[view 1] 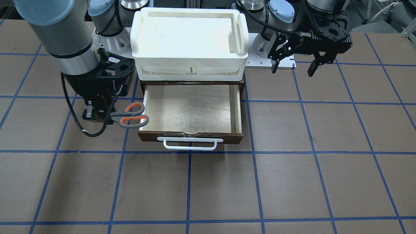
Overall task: Put scissors in drawer and close it
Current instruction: 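Lift the scissors with the right gripper and carry them over the drawer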
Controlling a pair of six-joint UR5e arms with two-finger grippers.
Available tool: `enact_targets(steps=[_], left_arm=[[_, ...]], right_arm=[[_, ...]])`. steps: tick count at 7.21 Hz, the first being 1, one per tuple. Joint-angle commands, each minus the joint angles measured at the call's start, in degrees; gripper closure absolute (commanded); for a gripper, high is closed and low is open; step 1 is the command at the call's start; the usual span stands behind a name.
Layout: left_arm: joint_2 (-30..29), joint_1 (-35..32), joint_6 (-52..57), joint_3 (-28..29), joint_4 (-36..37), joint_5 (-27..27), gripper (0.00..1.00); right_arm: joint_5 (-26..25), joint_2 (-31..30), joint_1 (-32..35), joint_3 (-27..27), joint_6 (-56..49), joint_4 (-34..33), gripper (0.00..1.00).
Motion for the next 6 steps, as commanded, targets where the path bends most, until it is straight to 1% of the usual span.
enact_targets(steps=[1, 4, 6], left_arm=[[0.00, 0.00, 0.00, 0.00, 0.02, -0.05, 0.00], [0.00, 0.00, 0.00, 0.00, 0.02, 0.04, 0.00], [0.00, 0.09, 0.00, 0.00, 0.02, 0.04, 0.00]], right_arm=[[0.53, 0.65, 5.55, 0.49, 3.50, 0.58, 1.00], [0.53, 4.42, 14.07, 0.49, 11.66, -0.29, 1.00], [0.61, 6.62, 15.41, 0.58, 12.31, -0.91, 1.00]])
